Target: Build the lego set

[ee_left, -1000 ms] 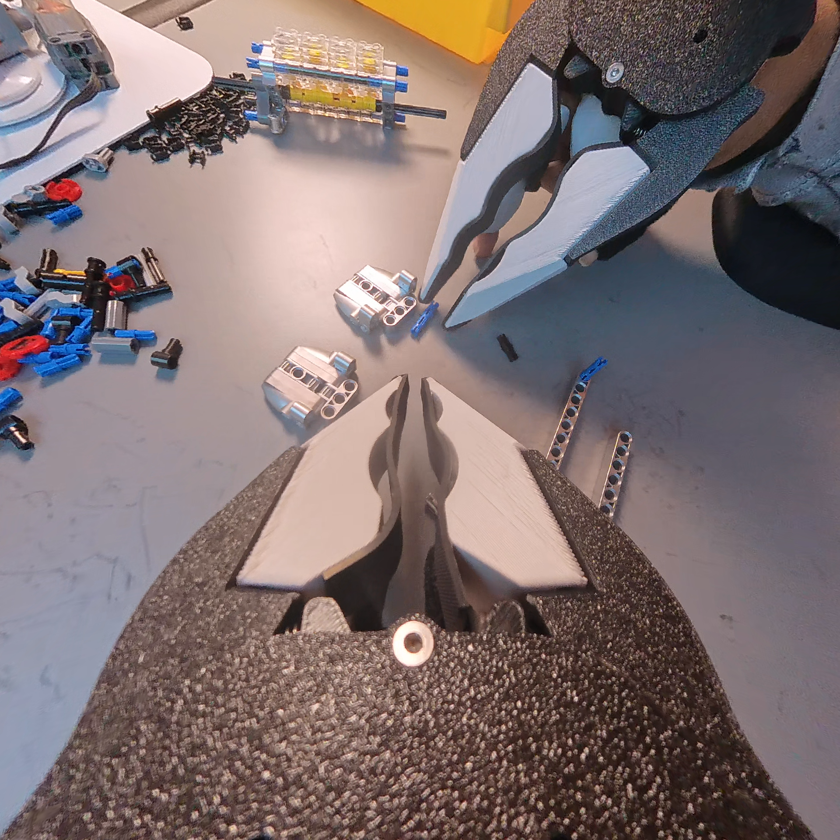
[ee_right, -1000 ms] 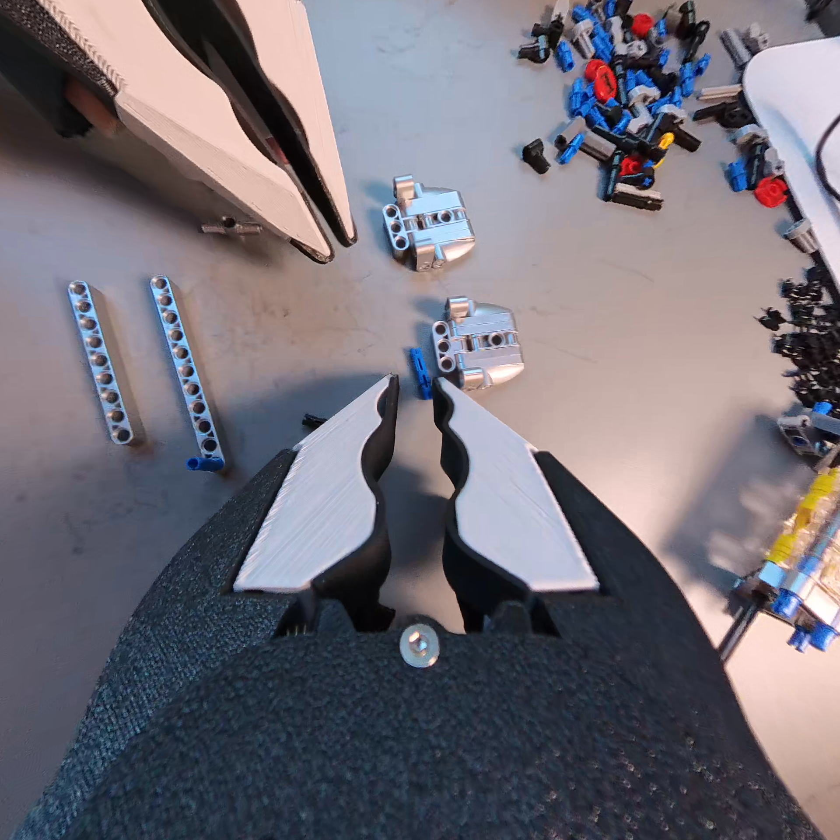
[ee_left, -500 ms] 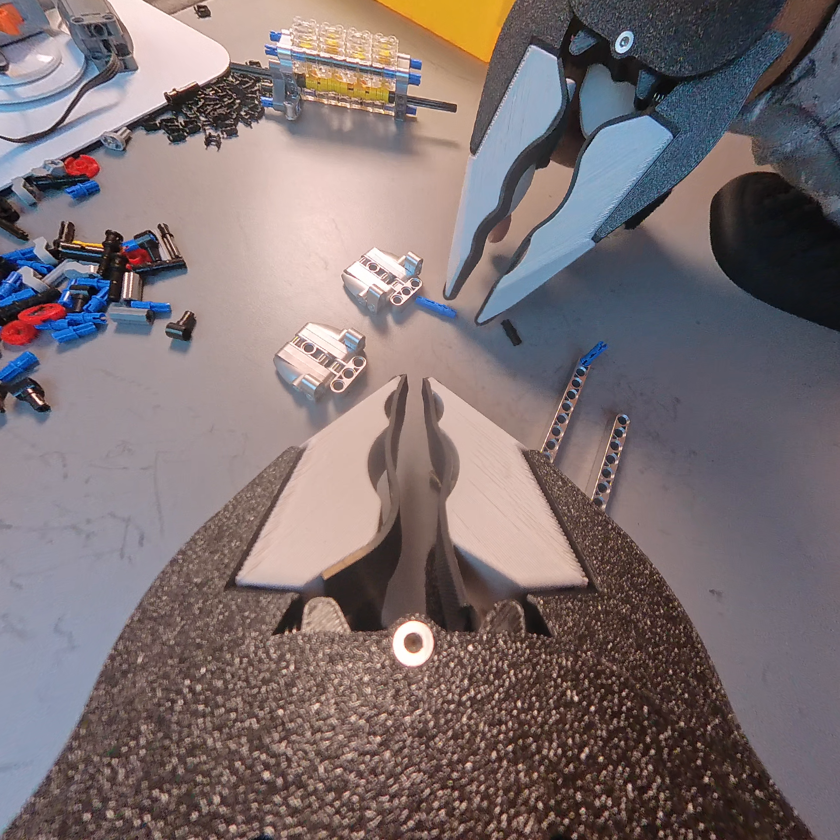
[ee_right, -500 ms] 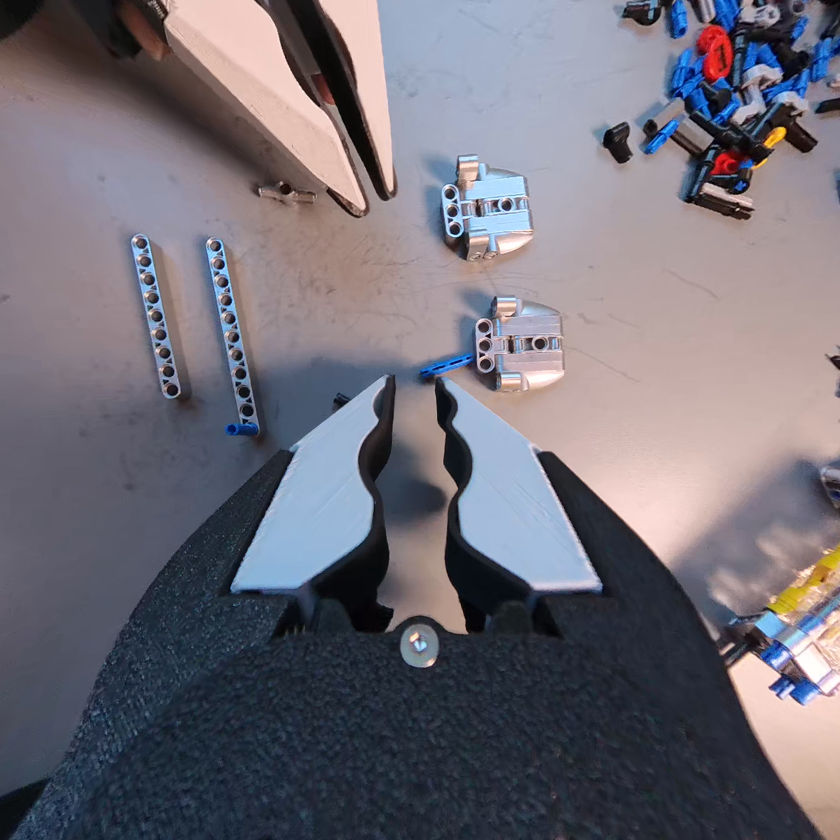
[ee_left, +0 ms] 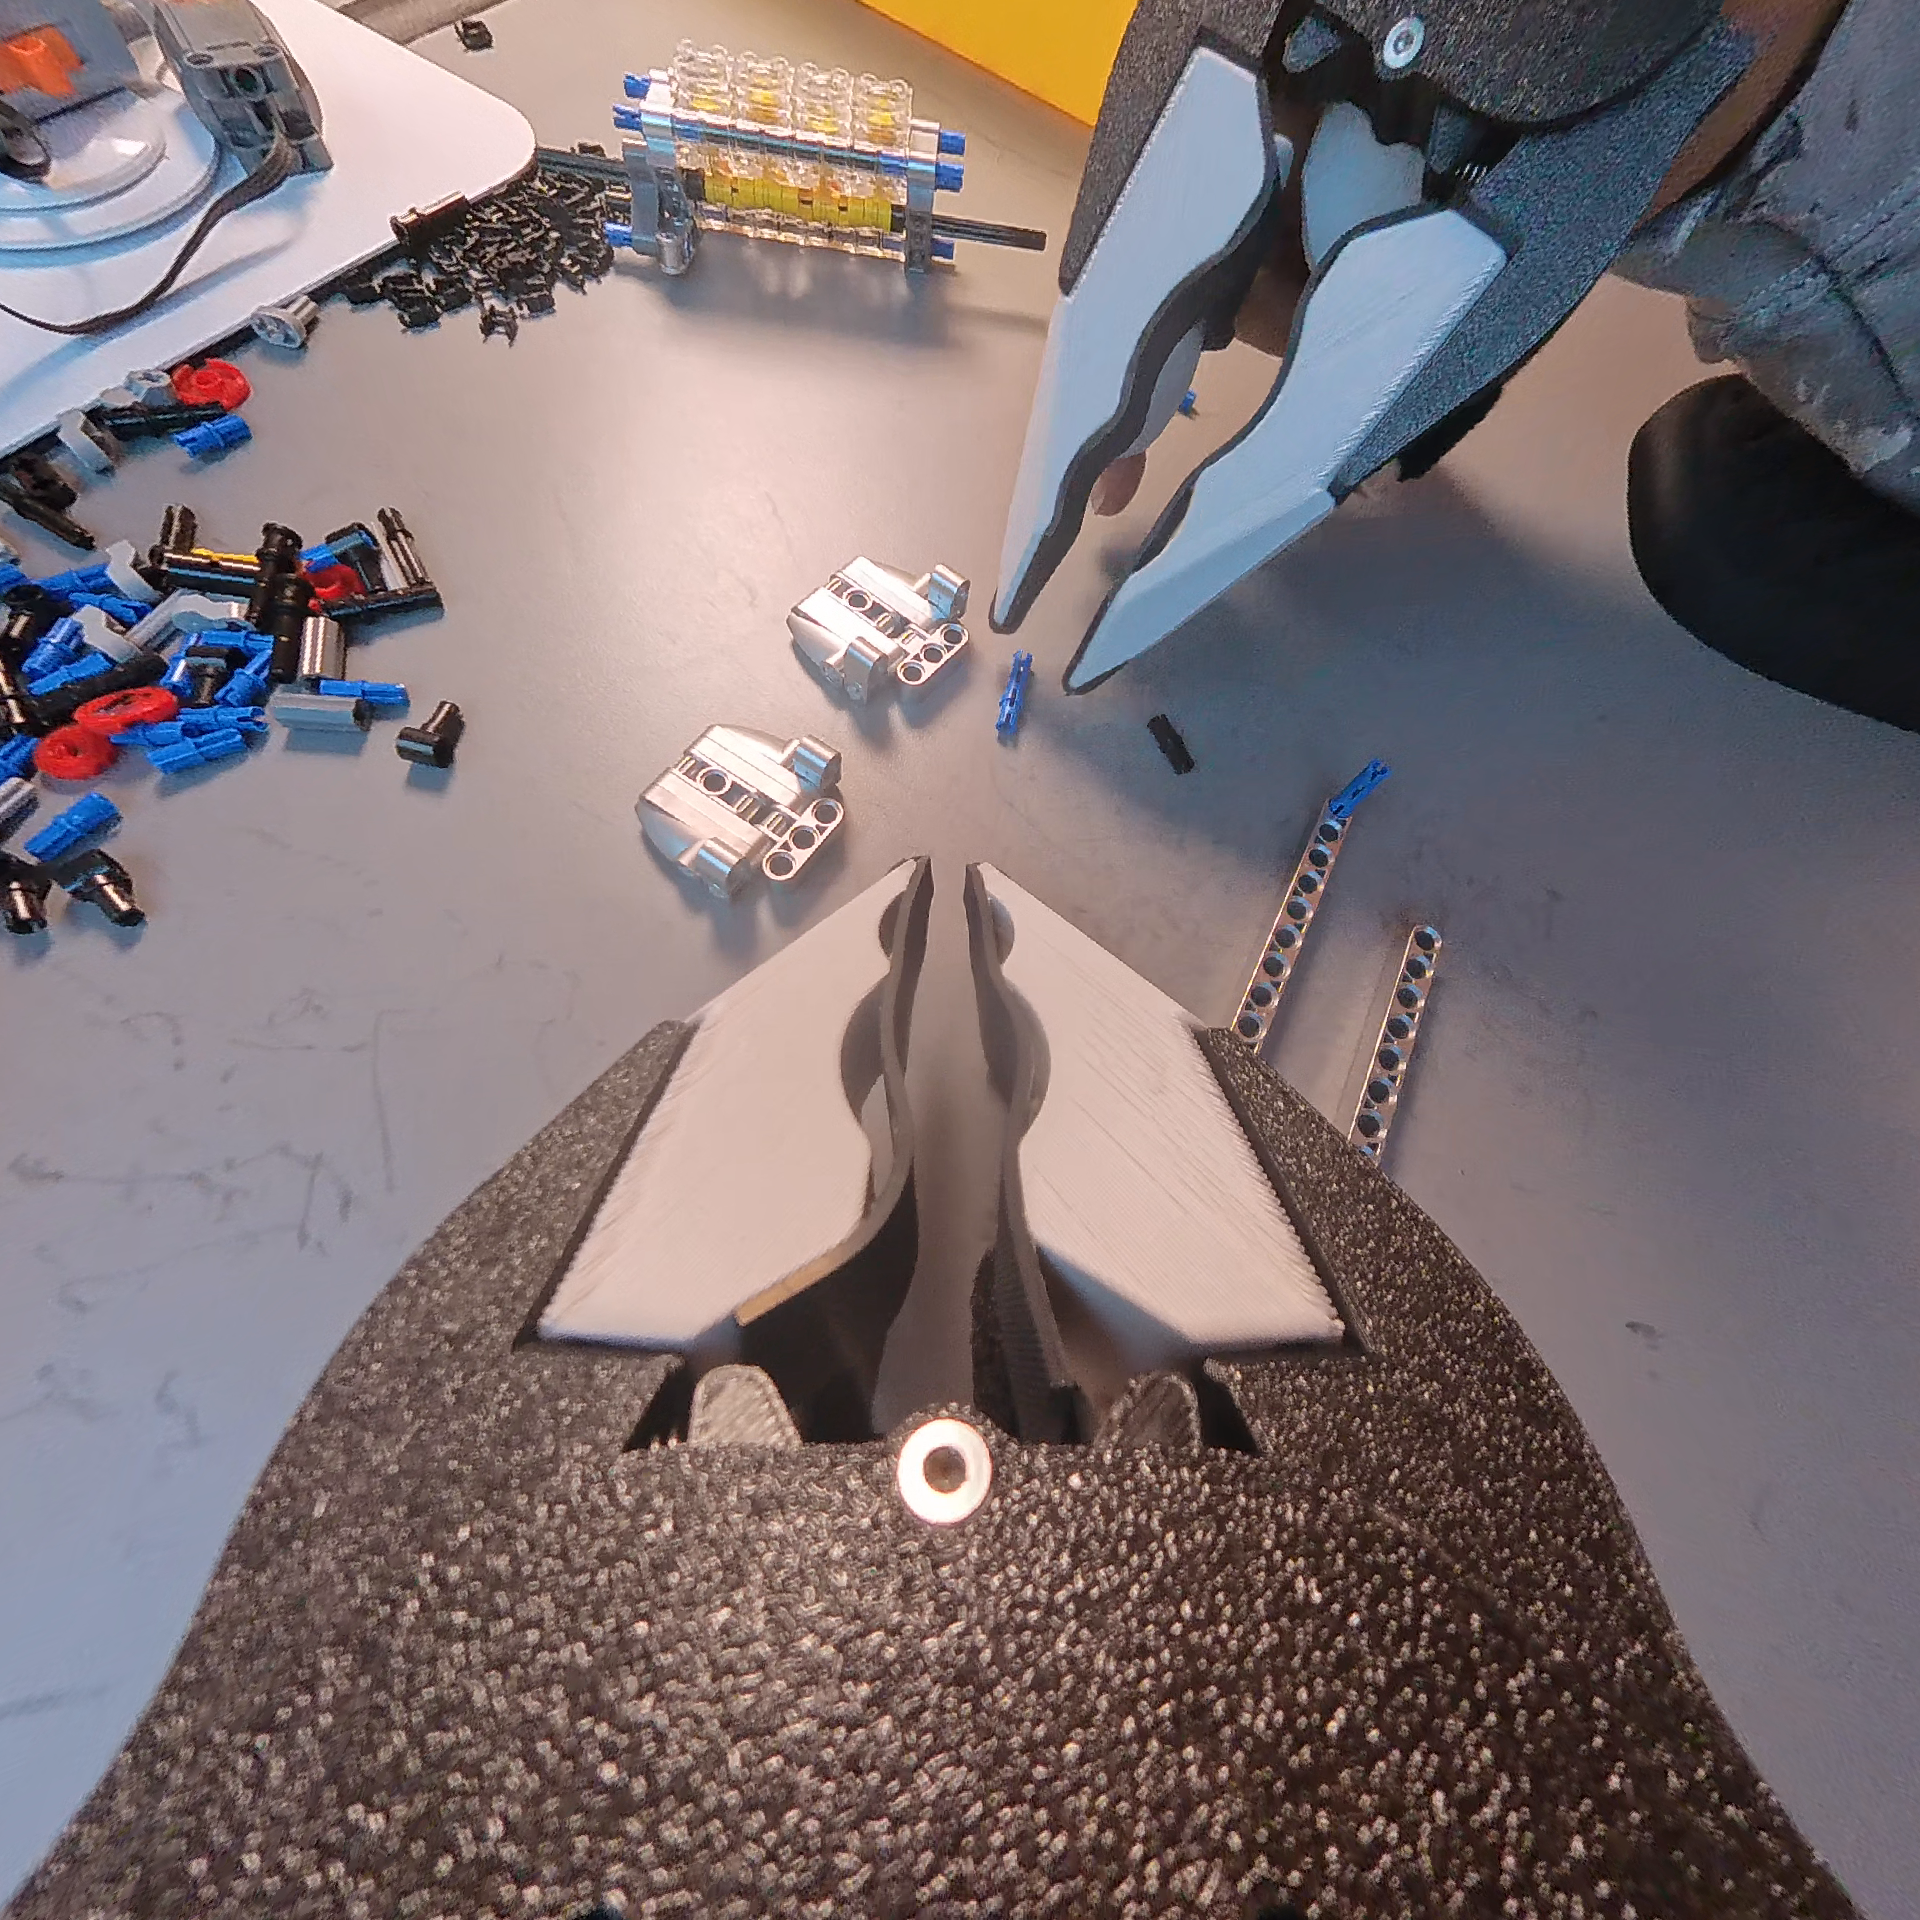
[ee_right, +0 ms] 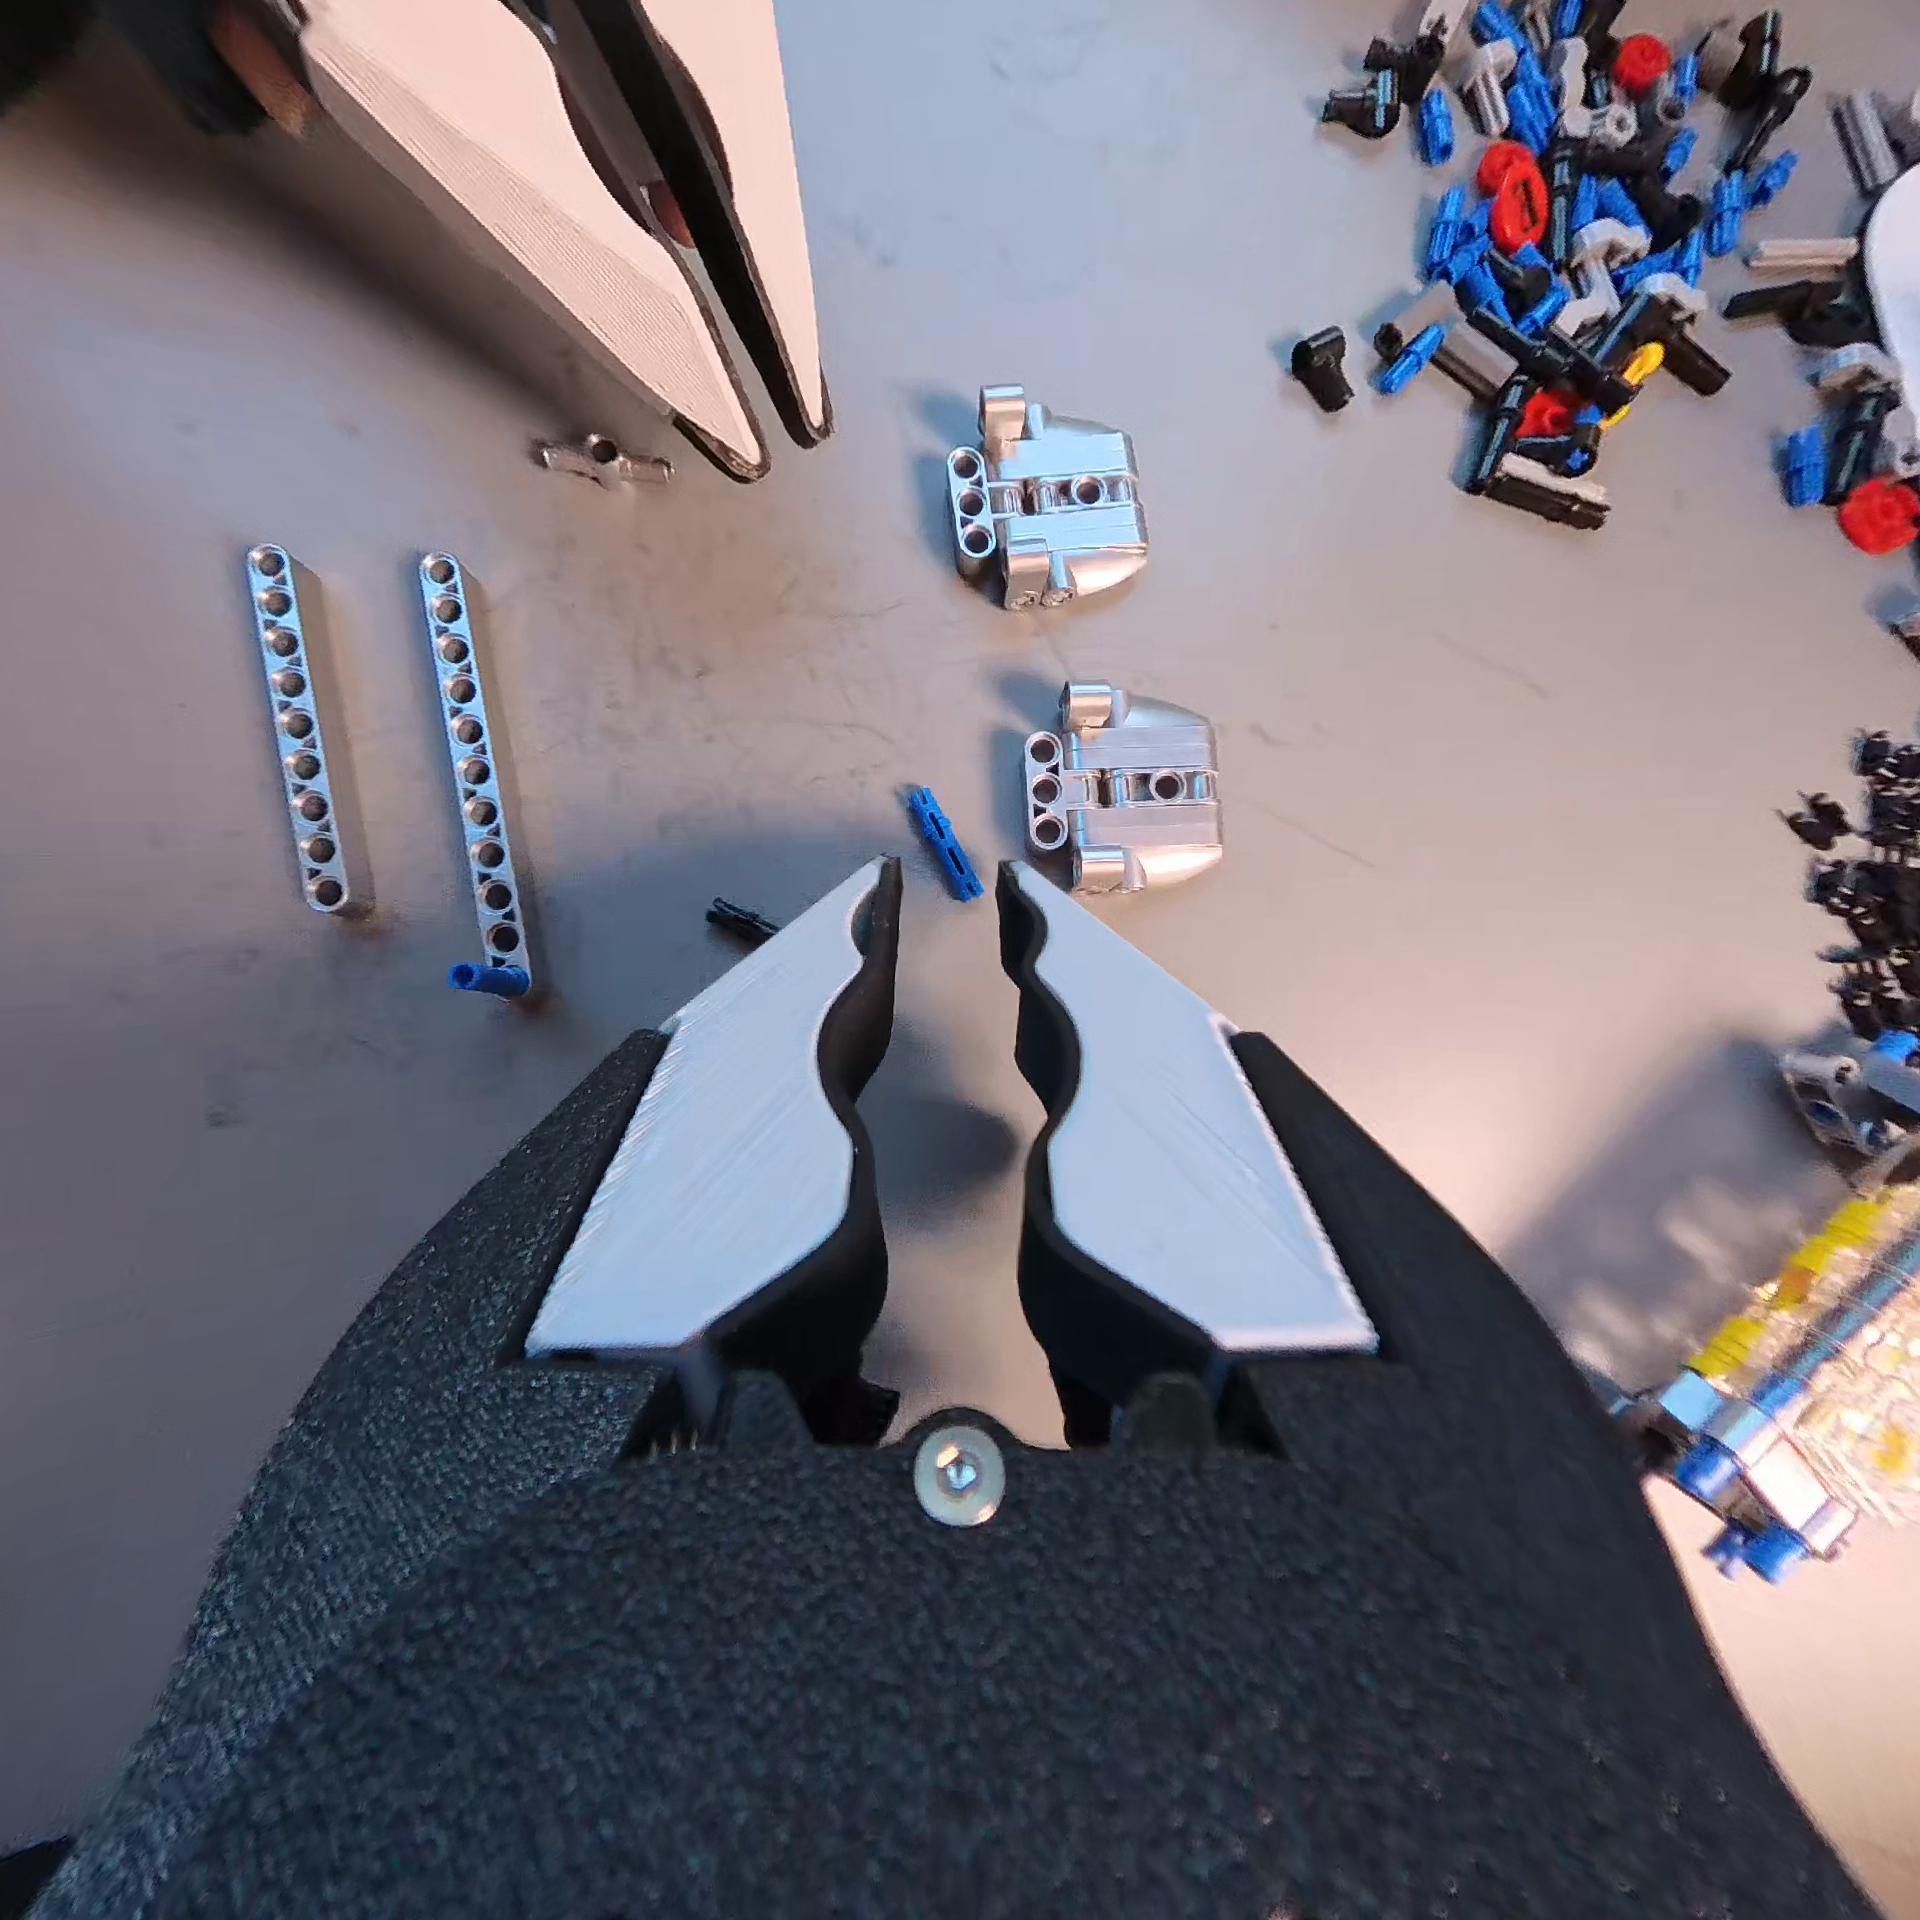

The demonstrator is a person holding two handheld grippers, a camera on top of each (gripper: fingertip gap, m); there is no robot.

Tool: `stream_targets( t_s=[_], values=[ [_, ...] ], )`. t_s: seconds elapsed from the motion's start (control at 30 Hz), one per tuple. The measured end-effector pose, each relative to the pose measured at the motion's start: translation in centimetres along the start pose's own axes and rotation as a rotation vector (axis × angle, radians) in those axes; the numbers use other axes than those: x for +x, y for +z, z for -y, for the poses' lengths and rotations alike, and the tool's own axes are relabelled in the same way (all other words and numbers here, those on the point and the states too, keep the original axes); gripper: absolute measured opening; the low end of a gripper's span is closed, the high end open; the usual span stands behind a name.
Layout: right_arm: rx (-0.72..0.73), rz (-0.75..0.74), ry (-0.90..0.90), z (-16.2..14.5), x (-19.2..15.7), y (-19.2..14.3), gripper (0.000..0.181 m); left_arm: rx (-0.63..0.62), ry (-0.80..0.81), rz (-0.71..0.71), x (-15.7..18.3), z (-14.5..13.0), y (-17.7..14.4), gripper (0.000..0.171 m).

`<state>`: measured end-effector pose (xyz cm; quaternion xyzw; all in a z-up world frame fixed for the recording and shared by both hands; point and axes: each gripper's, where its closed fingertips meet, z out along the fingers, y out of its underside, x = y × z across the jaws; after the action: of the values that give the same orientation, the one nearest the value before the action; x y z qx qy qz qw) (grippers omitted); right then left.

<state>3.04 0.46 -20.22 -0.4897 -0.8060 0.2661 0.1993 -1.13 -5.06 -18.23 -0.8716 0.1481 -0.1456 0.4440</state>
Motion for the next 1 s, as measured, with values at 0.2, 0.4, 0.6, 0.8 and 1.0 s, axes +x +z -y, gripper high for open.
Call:
stream_targets(
  t_s=[0.2, 0.4, 0.6, 0.8, 1.0],
  values=[
    [-0.009, 0.012, -0.018, -0.1, -0.1, 0.8, 0.005, 0.019, 0.009, -0.041, 0.8, 0.3, 0.0, 0.005],
    [0.038, 0.025, -0.096, 1.0, -1.5, 0.6, 0.003, 0.031, 0.078, -0.082, 2.4, 0.7, 0.3, 0.012],
    [0.074, 0.078, -0.207, 2.9, -4.7, -0.2, 0.003, 0.031, 0.255, -0.073, 4.0, 0.6, 0.9, 0.012],
    [0.085, 0.11, -0.231, 3.3, -6.1, -0.5, 0.003, 0.013, 0.334, -0.095, 5.1, 0.0, 1.1, 0.004],
    [0.146, 0.138, -0.199, 3.9, -6.4, -1.4, 0.0, 0.037, 0.329, -0.121, 5.6, 0.4, 0.7, 0.0]
  ],
)
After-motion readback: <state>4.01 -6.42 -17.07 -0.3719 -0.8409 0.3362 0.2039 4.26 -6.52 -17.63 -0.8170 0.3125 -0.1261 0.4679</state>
